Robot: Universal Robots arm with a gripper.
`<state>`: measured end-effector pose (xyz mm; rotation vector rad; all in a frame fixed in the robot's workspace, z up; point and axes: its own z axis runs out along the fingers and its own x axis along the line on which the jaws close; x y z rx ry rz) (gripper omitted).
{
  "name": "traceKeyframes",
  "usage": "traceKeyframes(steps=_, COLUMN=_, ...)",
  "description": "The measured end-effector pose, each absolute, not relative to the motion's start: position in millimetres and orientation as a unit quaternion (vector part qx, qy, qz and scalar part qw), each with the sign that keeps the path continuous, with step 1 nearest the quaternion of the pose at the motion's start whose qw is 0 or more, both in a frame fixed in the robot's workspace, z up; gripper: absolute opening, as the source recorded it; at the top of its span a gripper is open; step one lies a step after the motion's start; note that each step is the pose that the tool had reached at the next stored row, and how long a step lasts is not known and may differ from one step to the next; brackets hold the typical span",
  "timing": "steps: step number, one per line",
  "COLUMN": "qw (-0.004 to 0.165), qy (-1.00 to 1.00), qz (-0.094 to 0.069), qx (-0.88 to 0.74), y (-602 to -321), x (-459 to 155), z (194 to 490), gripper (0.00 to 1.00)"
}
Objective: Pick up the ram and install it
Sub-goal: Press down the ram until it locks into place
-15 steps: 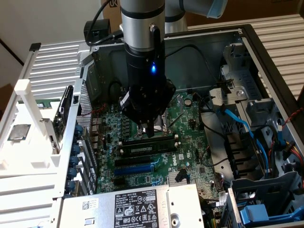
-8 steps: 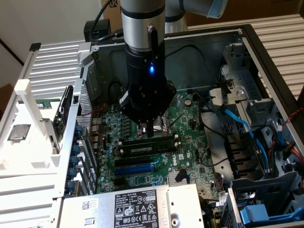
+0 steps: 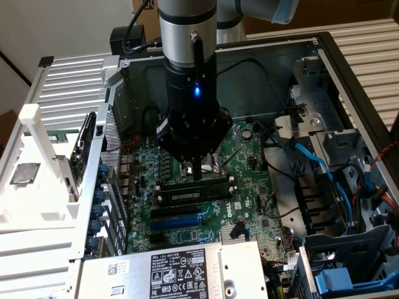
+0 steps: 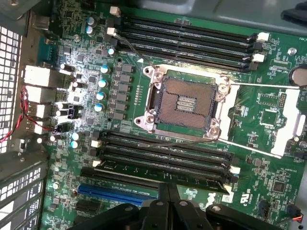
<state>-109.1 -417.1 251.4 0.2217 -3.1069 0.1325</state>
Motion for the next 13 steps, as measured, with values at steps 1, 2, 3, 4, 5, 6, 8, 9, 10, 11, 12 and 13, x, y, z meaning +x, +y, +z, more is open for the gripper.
traceKeyframes(steps=1, qw=0.012, qy=-0.997, qz=0.043, qx=0.066, y=-417.1, x=-109.1, z=251.4, gripper=0.10)
traceKeyframes(steps=2, qw=0.010, qy=-0.998, qz=0.044, qx=0.051, y=-417.1, x=-109.0, z=251.4, gripper=0.10)
traceKeyframes(steps=3, qw=0.010, qy=-0.998, qz=0.044, qx=0.046, y=-417.1, x=-109.0, z=251.4, gripper=0.10)
traceKeyframes(steps=4, qw=0.010, qy=-0.998, qz=0.044, qx=0.040, y=-417.1, x=-109.1, z=251.4, gripper=0.10)
traceKeyframes(steps=5, qw=0.009, qy=-0.998, qz=0.044, qx=0.035, y=-417.1, x=-109.1, z=251.4, gripper=0.10)
traceKeyframes(steps=6, qw=0.009, qy=-0.999, qz=0.044, qx=0.030, y=-417.1, x=-109.1, z=251.4, gripper=0.10)
traceKeyframes(steps=8, qw=0.009, qy=-0.999, qz=0.045, qx=0.019, y=-417.1, x=-109.0, z=251.4, gripper=0.10)
traceKeyframes(steps=9, qw=0.009, qy=-0.999, qz=0.045, qx=0.015, y=-417.0, x=-108.9, z=251.4, gripper=0.10)
traceKeyframes(steps=10, qw=0.009, qy=-0.999, qz=0.045, qx=0.014, y=-417.0, x=-108.9, z=251.4, gripper=0.10)
traceKeyframes(steps=11, qw=0.009, qy=-0.999, qz=0.045, qx=0.014, y=-417.0, x=-108.9, z=251.4, gripper=0.10)
traceKeyframes(steps=12, qw=0.009, qy=-0.999, qz=0.045, qx=0.014, y=-417.0, x=-108.9, z=251.4, gripper=0.10)
traceKeyframes(steps=13, qw=0.009, qy=-0.999, qz=0.045, qx=0.014, y=-417.0, x=-108.8, z=251.4, gripper=0.10)
